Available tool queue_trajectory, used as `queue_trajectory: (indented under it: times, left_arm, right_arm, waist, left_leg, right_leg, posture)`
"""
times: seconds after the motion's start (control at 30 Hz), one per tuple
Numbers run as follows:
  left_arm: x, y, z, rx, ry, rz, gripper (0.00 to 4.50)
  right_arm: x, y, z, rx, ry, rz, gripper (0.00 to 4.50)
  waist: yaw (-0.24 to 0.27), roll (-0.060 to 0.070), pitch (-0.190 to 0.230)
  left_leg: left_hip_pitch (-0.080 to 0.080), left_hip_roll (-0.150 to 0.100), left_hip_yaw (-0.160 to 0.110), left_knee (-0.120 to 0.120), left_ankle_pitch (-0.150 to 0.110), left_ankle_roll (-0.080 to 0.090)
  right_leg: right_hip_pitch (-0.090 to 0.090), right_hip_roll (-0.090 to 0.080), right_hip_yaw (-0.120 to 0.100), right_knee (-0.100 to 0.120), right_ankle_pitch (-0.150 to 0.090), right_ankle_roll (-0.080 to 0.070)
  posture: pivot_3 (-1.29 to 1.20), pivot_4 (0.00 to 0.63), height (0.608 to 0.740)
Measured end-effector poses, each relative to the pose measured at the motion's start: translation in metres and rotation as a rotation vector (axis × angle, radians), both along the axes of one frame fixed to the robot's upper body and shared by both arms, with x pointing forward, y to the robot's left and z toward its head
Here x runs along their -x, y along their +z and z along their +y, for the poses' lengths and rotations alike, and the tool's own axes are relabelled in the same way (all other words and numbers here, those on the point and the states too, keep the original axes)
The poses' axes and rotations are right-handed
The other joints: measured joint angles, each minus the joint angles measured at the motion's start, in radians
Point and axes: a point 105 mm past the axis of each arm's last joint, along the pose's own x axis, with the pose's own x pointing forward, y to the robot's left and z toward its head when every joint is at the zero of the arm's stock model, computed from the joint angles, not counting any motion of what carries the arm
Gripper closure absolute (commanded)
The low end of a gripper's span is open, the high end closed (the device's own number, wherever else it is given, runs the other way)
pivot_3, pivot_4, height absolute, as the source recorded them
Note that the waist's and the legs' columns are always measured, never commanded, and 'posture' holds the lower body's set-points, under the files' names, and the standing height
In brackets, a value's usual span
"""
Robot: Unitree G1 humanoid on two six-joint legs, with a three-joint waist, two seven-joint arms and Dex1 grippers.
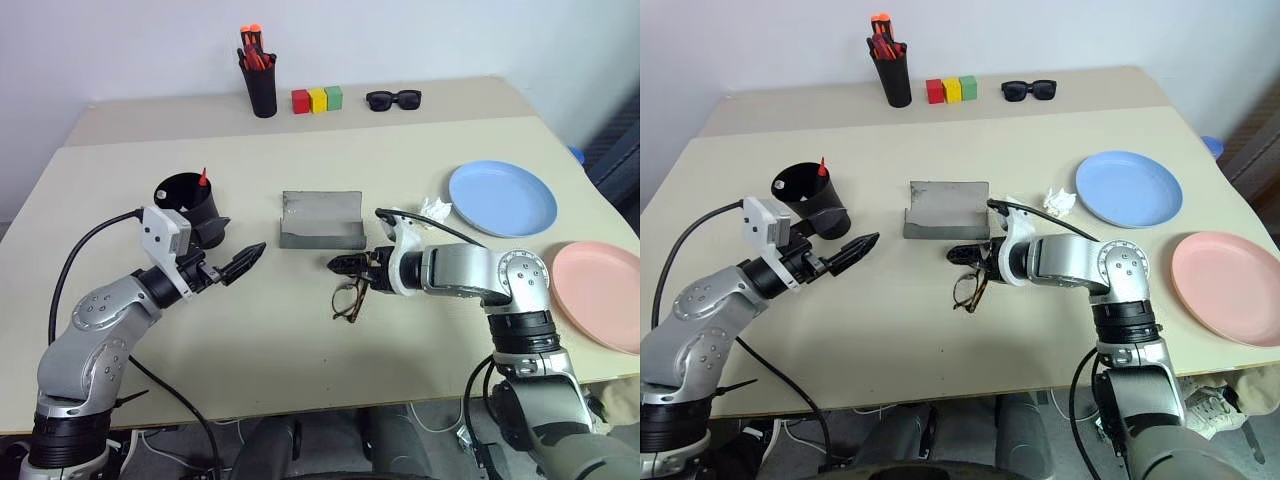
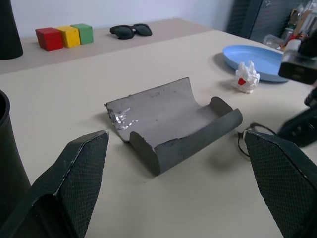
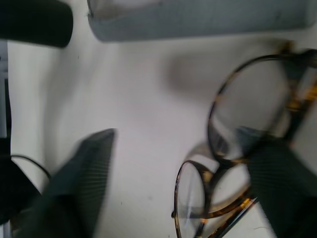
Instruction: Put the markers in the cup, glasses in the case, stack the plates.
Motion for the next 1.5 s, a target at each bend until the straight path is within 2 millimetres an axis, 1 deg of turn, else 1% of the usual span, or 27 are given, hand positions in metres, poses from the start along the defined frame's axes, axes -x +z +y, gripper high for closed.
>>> queue_trajectory:
  times: [0.07,0.13,0.17,0.27,0.37,0.47,0.57,0.77,0.8,0.87,0.9,0.97,1.0,1.07,1.1,1.23,1.37,1.5]
  left_arm:
    - [0.0,0.0,0.0,0.0,0.0,0.001,0.0]
    - [0.0,0.0,0.0,0.001,0.0,0.0,0.0]
    - [0.0,0.001,0.0,0.001,0.0,-0.001,0.0]
    - [-0.001,0.001,0.0,0.001,0.001,-0.003,0.0]
    - [-0.001,0.001,0.0,0.001,0.005,-0.002,0.0]
    - [-0.001,0.001,0.001,0.001,0.012,-0.002,0.0]
    - [-0.001,0.001,0.001,0.001,0.014,-0.002,0.0]
    - [-0.002,0.001,0.001,0.0,0.018,-0.003,0.0]
    - [-0.002,0.001,0.001,0.0,0.017,-0.002,0.0]
    - [-0.002,0.001,0.001,0.0,0.015,-0.003,0.0]
    - [-0.002,0.001,0.0,0.0,0.015,-0.004,0.0]
    - [-0.002,0.001,0.0,0.0,0.014,-0.004,0.0]
    - [-0.001,0.001,0.0,0.001,0.014,-0.005,0.0]
    - [-0.001,0.001,0.0,0.002,0.012,-0.006,0.0]
    - [-0.001,0.001,0.0,0.003,0.011,-0.006,0.0]
    - [-0.001,0.002,-0.001,0.004,0.005,-0.008,0.0]
    - [-0.002,0.003,-0.001,0.006,0.002,-0.014,0.0]
    - [-0.002,0.003,-0.002,0.009,0.003,-0.014,0.0]
  right_arm:
    - [0.0,0.0,-0.002,0.005,-0.01,-0.001,2.8]
    - [0.001,-0.001,-0.002,0.01,-0.003,-0.003,3.97]
    - [0.002,-0.001,-0.002,0.012,0.001,-0.004,4.44]
    - [0.004,0.005,-0.001,0.01,0.058,-0.03,4.44]
    - [0.006,0.007,-0.01,0.054,0.106,-0.053,4.44]
    - [0.013,0.006,-0.013,0.089,0.202,-0.048,4.44]
    - [0.018,0.005,-0.011,0.087,0.258,-0.038,4.44]
    - [0.018,0.008,-0.016,0.114,0.281,-0.042,4.44]
    - [0.018,0.009,-0.016,0.109,0.276,-0.045,4.21]
    - [0.015,0.012,-0.014,0.094,0.261,-0.056,3.6]
    - [0.013,0.014,-0.014,0.087,0.254,-0.064,3.12]
    - [0.011,0.02,-0.013,0.081,0.245,-0.084,1.99]
    - [0.01,0.022,-0.013,0.082,0.246,-0.092,1.57]
    - [0.01,0.025,-0.013,0.086,0.251,-0.104,0.45]
    - [0.01,0.026,-0.014,0.094,0.254,-0.109,0.03]
    - [0.01,0.026,-0.017,0.126,0.254,-0.11,0.03]
    - [0.013,0.011,-0.017,0.142,0.242,-0.065,0.03]
    - [0.012,0.009,-0.007,0.122,0.234,-0.06,0.03]
  waist:
    - [-0.001,0.0,0.0]
    - [-0.001,0.0,0.0]
    - [-0.002,0.0,0.0]
    - [-0.003,0.0,0.0]
    - [-0.001,0.0,0.0]
    - [-0.001,0.0,0.0]
    - [-0.005,0.0,0.0]
    - [0.0,0.0,0.0]
    - [0.0,0.0,0.0]
    - [-0.001,0.0,0.0]
    - [-0.001,0.0,0.0]
    - [0.0,0.0,0.0]
    - [0.0,0.0,0.0]
    - [0.001,0.0,0.0]
    - [0.001,0.0,0.0]
    - [0.001,0.0,0.0]
    - [0.0,0.0,0.0]
    - [-0.001,0.0,0.0]
  left_leg:
    - [0.0,0.001,0.0,0.0,0.0,0.0]
    - [0.0,0.001,0.0,0.0,0.0,0.0]
    - [0.001,0.001,0.001,0.0,0.0,0.0]
    - [0.001,0.001,0.002,0.0,0.0,0.0]
    - [0.001,0.001,0.002,0.0,0.0,0.0]
    - [0.001,0.001,0.002,0.0,0.0,0.0]
    - [0.001,0.001,0.003,0.0,0.0,0.001]
    - [0.001,0.001,0.003,0.0,0.0,0.001]
    - [0.001,0.001,0.003,0.0,0.0,0.001]
    - [0.001,0.002,0.003,0.0,0.0,0.001]
    - [0.001,0.002,0.003,0.0,0.0,0.001]
    - [0.001,0.002,0.003,0.0,0.0,0.0]
    - [0.001,0.002,0.003,0.0,0.0,0.0]
    - [0.0,0.002,0.003,0.0,0.0,0.001]
    - [0.0,0.002,0.003,0.0,0.0,0.001]
    - [0.0,0.002,0.003,0.0,0.0,0.001]
    - [0.0,0.002,0.003,0.0,0.0,0.001]
    - [0.0,0.002,0.003,0.0,0.0,0.0]
  right_leg:
    - [0.0,0.001,0.0,0.0,0.0,0.0]
    - [0.0,0.001,0.0,0.0,0.0,-0.001]
    - [0.0,0.001,0.0,0.0,0.0,-0.001]
    - [0.0,0.001,0.001,0.0,0.0,-0.001]
    - [0.0,0.002,0.001,0.0,0.0,-0.001]
    - [0.0,0.002,0.001,-0.001,0.0,-0.001]
    - [0.0,0.002,0.001,-0.001,0.0,-0.001]
    - [0.0,0.002,0.001,-0.001,0.0,-0.001]
    - [0.0,0.002,0.001,-0.001,0.0,-0.001]
    - [0.0,0.002,0.001,-0.002,0.0,-0.001]
    - [0.0,0.002,0.001,-0.002,0.001,-0.001]
    - [0.0,0.002,0.001,-0.002,0.001,-0.001]
    - [0.0,0.002,0.001,-0.002,0.0,-0.001]
    - [0.0,0.002,0.001,-0.002,0.0,-0.001]
    - [0.0,0.002,0.001,-0.002,0.001,-0.001]
    - [0.0,0.002,0.001,-0.003,0.001,-0.001]
    - [0.0,0.002,0.001,-0.003,0.001,-0.001]
    - [0.0,0.002,0.001,-0.003,0.001,-0.001]
  posture:
    - [0.0,0.15,0.74]
    - [0.0,0.15,0.74]
    - [0.0,0.15,0.74]
    - [0.0,0.15,0.74]
    - [0.0,0.15,0.74]
    - [0.0,0.15,0.74]
    - [0.0,0.15,0.74]
    - [0.0,0.15,0.74]
    - [0.0,0.15,0.74]
    - [0.0,0.15,0.74]
    - [0.0,0.15,0.74]
    - [0.0,0.15,0.74]
    - [0.0,0.15,0.74]
    - [0.0,0.15,0.74]
    - [0.0,0.15,0.74]
    - [0.0,0.15,0.74]
    - [0.0,0.15,0.74]
    - [0.0,0.15,0.74]
